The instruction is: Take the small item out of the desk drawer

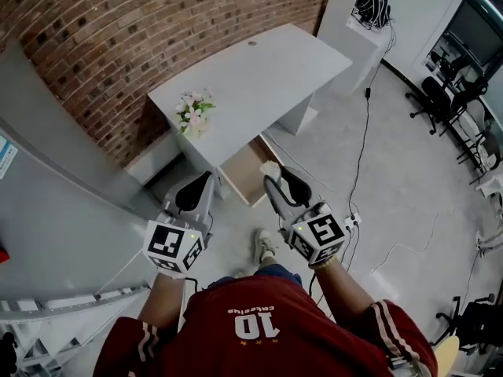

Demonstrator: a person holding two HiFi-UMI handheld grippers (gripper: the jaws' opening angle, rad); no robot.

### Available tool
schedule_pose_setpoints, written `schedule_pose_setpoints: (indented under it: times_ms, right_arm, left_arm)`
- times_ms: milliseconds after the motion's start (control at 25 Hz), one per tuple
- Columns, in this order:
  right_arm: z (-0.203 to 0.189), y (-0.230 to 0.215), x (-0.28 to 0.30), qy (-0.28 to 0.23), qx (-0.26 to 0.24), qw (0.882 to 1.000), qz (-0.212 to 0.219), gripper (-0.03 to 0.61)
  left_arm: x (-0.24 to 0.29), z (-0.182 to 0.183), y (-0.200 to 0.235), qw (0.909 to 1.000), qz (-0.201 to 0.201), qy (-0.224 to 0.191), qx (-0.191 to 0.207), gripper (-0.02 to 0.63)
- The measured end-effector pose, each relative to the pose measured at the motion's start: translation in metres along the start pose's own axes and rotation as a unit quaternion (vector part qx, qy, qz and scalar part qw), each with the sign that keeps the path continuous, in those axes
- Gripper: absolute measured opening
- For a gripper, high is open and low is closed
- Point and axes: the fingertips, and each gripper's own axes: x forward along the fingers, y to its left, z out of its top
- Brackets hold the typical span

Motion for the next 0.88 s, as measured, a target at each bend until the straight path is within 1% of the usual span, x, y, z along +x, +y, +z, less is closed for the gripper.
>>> schedule_pose_setpoints:
  times_ms: [160, 320, 440, 640, 880]
  right_arm:
    - [0.032, 0.017, -0.019, -0.028, 0.003, 0.999, -0.015, 0.143]
    - [0.049, 0.024, -0.035, -0.038, 0.004, 0.999, -0.038, 0.143]
    - [0.053, 0.027, -0.045, -0.042, 0.008, 0.998, -0.054, 0.143]
    - [0.058, 0.019, -0.070, -0.050, 0.010, 0.994, -0.099, 0.143]
    - [0.054, 0.007, -0.091, -0.051, 0.010, 0.988, -0.142, 0.141]
  left_arm:
    - [-0.018, 0.020, -0.004, 0.9998, 0.002, -0.016, 0.015, 0.003]
    - [-0.024, 0.033, -0.011, 0.9994, -0.008, -0.029, 0.017, 0.003]
    - [-0.025, 0.037, -0.016, 0.9991, -0.018, -0.035, 0.015, 0.003]
    - [-0.022, 0.043, -0.028, 0.9982, -0.038, -0.045, 0.014, 0.003]
    - [-0.014, 0.040, -0.041, 0.9972, -0.058, -0.046, 0.009, 0.003]
